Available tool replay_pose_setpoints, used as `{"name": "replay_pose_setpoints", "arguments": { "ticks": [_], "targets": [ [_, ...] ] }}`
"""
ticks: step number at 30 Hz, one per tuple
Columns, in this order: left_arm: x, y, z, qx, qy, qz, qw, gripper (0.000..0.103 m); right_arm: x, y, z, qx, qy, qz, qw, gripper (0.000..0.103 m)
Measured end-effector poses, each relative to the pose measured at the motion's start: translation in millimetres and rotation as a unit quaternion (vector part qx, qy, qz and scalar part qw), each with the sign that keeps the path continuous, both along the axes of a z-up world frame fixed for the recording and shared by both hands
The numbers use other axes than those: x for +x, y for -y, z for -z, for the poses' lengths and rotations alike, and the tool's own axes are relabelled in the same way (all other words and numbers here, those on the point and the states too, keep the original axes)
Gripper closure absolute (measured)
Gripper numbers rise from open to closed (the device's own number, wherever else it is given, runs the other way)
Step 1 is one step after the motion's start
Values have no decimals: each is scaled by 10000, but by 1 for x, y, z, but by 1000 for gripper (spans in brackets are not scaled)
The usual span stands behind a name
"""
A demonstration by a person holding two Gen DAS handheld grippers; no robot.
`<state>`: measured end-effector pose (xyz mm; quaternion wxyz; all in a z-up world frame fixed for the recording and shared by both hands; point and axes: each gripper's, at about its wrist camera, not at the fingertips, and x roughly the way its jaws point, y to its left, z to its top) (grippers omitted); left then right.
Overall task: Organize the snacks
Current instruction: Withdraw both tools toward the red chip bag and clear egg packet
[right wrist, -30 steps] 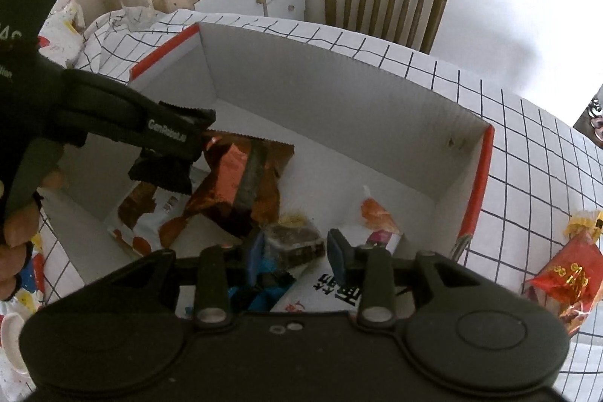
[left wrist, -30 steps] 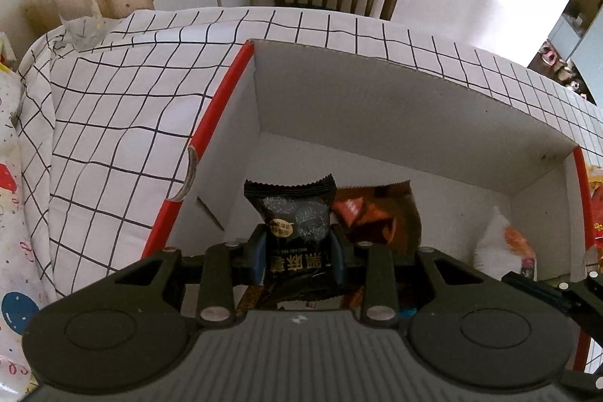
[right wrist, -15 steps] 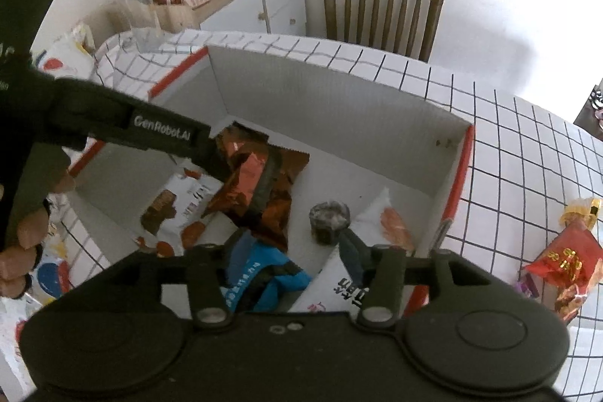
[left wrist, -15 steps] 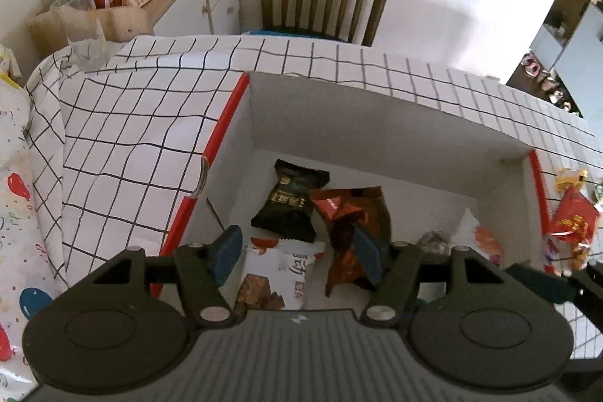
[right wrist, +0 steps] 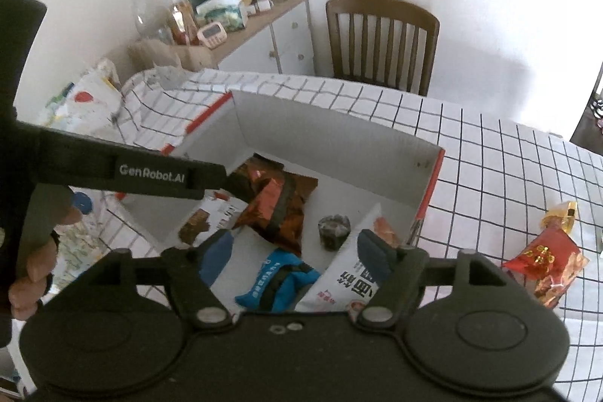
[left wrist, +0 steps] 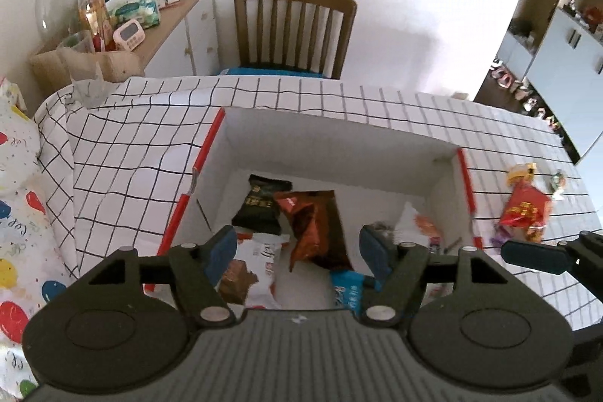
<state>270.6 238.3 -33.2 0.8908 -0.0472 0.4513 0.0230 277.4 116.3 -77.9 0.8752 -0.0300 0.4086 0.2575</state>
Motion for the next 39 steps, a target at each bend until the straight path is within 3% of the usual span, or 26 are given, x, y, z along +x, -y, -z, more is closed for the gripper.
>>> {"name": "replay_pose_setpoints", "arguments": {
  "ticks": [17, 20, 23, 32, 34, 39],
  "targets": [
    [-56, 67, -31, -230, 308, 237, 9990, 25, -56, 77, -33, 299, 156, -24, 9994, 3],
    [-62, 82, -30, -295, 301, 241, 9988, 25, -66, 95, -39, 280, 263, -5, 9993, 2],
    [-67, 100, -30, -314, 314, 240, 9987, 16, -73, 116, -44, 271, 371, 52, 9989, 1],
    [-69, 163, -26, -311, 380, 217, 9986, 11, -79, 191, -45, 333, 408, 354, 9980, 1],
    [-67, 181, -24, -310, 404, 237, 9984, 0, -79, 208, -43, 295, 402, 413, 9979, 1],
    [-58, 222, -17, -388, 372, 208, 9983, 0, -77, 254, -35, 211, 375, 605, 9972, 1]
  ]
}}
